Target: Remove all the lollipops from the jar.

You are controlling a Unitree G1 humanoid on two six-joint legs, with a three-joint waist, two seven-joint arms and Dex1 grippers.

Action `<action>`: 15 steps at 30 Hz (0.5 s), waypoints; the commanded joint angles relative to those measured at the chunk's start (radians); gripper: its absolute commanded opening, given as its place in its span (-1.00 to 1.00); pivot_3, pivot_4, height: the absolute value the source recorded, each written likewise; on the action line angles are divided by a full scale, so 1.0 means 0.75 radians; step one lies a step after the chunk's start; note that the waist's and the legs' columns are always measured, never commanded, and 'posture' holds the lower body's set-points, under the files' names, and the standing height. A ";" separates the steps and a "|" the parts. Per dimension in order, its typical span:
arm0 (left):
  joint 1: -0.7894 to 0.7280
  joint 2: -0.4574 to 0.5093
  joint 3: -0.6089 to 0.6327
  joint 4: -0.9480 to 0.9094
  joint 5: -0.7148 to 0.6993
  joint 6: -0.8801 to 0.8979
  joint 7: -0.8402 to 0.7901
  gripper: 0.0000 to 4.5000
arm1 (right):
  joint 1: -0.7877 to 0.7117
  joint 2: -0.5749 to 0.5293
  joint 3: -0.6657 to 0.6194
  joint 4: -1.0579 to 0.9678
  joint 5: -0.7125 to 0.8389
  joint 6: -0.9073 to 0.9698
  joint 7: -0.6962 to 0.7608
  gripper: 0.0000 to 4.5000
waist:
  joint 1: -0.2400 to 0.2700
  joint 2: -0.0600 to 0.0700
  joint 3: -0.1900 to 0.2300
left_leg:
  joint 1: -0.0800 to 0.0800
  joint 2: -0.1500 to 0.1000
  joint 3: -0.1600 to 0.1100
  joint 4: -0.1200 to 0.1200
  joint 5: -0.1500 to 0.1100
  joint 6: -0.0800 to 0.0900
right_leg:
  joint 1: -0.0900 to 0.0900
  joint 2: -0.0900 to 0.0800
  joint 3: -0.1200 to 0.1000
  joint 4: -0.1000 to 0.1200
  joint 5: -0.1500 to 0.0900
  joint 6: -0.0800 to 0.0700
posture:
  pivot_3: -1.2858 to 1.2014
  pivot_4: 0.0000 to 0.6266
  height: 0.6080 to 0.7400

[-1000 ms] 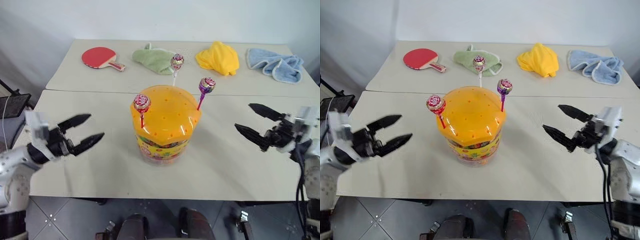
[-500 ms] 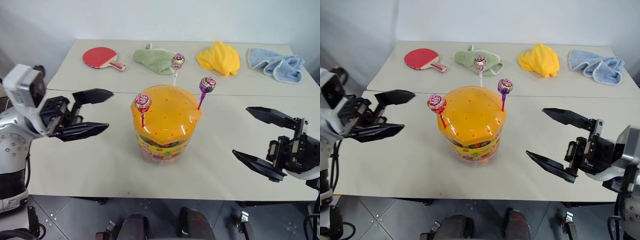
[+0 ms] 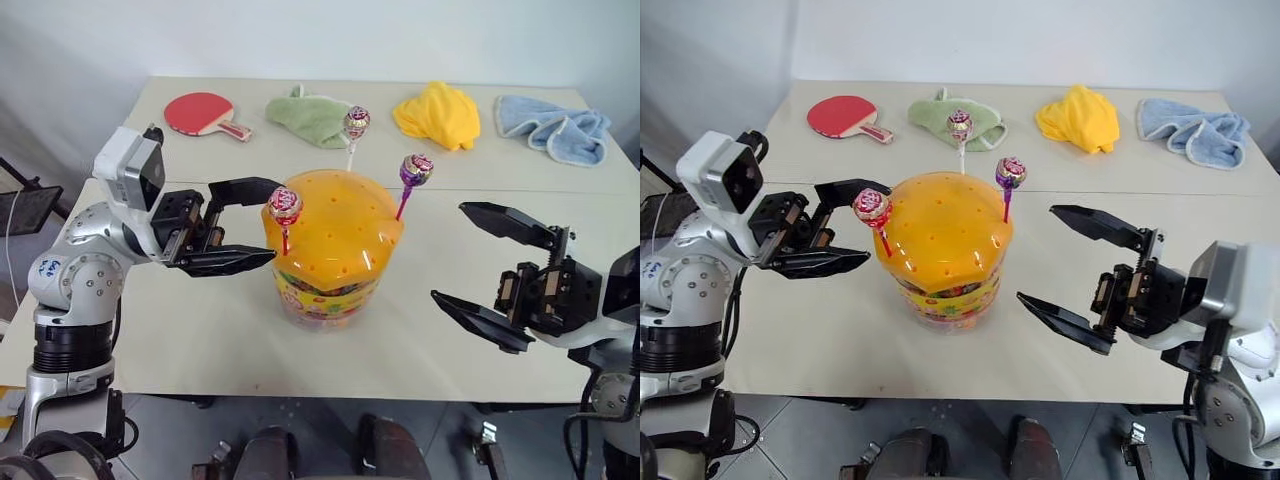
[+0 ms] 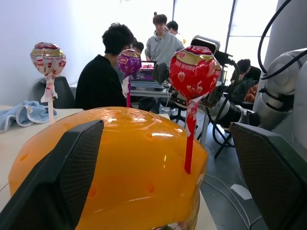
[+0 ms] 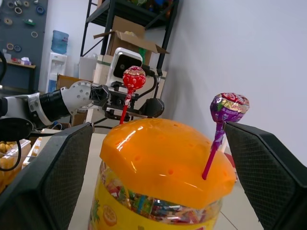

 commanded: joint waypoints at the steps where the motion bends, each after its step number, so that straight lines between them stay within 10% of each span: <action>1: -0.028 0.001 -0.029 -0.042 0.030 -0.031 -0.036 0.58 | 0.015 0.008 -0.009 -0.035 -0.021 -0.046 0.001 1.00 | 0.000 0.000 0.000 | 0.000 0.000 0.000 0.000 0.000 0.000 | 0.000 0.000 0.000 0.000 0.000 0.000 | 0.03 -0.52 1.00; 12: -0.056 -0.015 -0.053 -0.064 0.036 -0.032 -0.067 -0.90 | 0.153 -0.013 -0.102 -0.003 -0.052 -0.095 0.028 1.00 | -0.002 0.000 0.000 | 0.000 0.000 0.001 0.000 0.000 0.000 | 0.000 0.000 0.000 0.000 0.000 0.000 | 0.03 -0.52 1.00; 15: -0.102 -0.062 0.012 -0.035 -0.078 0.054 0.043 -0.99 | 0.161 -0.013 -0.119 -0.001 -0.042 -0.090 0.017 1.00 | 0.001 -0.001 0.000 | 0.000 0.000 0.001 0.001 0.000 0.000 | 0.000 0.000 0.001 0.000 0.000 0.000 | 0.03 -0.52 1.00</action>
